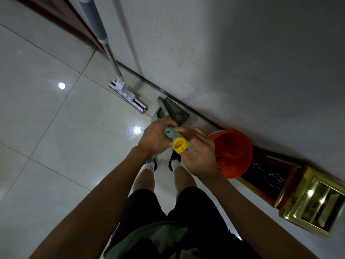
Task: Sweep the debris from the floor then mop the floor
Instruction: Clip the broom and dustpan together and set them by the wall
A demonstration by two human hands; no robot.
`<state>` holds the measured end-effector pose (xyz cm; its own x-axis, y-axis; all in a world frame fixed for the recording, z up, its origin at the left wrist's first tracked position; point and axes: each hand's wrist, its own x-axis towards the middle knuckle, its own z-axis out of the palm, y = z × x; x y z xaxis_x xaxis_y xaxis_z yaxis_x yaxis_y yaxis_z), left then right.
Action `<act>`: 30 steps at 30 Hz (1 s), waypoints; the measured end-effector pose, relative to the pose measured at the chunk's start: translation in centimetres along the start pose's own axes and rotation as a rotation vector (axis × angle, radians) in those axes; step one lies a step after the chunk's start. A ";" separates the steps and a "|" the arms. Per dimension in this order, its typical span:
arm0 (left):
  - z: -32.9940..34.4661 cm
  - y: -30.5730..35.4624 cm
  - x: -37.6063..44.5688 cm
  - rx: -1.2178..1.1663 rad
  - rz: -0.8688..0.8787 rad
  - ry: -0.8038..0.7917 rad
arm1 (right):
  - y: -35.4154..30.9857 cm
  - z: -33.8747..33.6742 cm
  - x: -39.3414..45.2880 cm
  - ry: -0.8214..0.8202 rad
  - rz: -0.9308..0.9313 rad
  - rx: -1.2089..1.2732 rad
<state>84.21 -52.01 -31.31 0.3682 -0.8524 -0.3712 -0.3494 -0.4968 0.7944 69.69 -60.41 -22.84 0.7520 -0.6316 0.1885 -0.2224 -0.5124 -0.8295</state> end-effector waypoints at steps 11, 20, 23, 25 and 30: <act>0.0 0.4 -0.7 -0.006 -0.014 -0.011 | -1.7 0.0 -0.6 -0.006 0.098 0.068; -0.1 1.9 -1.4 0.018 0.079 0.039 | -2.0 -0.2 -0.8 -0.013 0.240 0.086; 0.4 2.4 -1.6 0.026 0.035 0.118 | -1.8 -0.5 -0.7 -0.015 0.237 0.087; 0.8 2.8 -1.7 0.025 0.003 0.142 | -1.4 -0.8 -0.8 -0.016 0.241 0.077; 1.3 2.6 -1.7 0.030 0.007 0.140 | -1.0 -1.1 -1.2 -0.028 0.244 0.081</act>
<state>81.57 -52.01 -29.25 0.4812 -0.8262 -0.2931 -0.3772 -0.4970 0.7815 68.37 -59.75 -21.62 0.6990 -0.7142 -0.0362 -0.3497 -0.2972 -0.8884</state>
